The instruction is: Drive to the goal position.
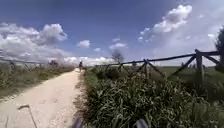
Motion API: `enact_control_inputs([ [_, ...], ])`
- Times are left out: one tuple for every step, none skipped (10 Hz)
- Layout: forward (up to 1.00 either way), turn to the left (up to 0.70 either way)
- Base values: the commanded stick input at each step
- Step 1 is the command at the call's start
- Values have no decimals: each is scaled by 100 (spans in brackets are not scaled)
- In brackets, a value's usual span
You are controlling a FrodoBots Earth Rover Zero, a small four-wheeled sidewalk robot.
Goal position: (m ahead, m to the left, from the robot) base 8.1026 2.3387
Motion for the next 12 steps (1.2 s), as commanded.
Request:
enact_control_inputs([
  [0,0],
  [0,0],
  [0,0],
  [0,0],
  [4,0],
  [4,0],
  [0,0],
  [0,0],
  [0,0],
  [0,0],
  [0,0],
  [0,0],
])
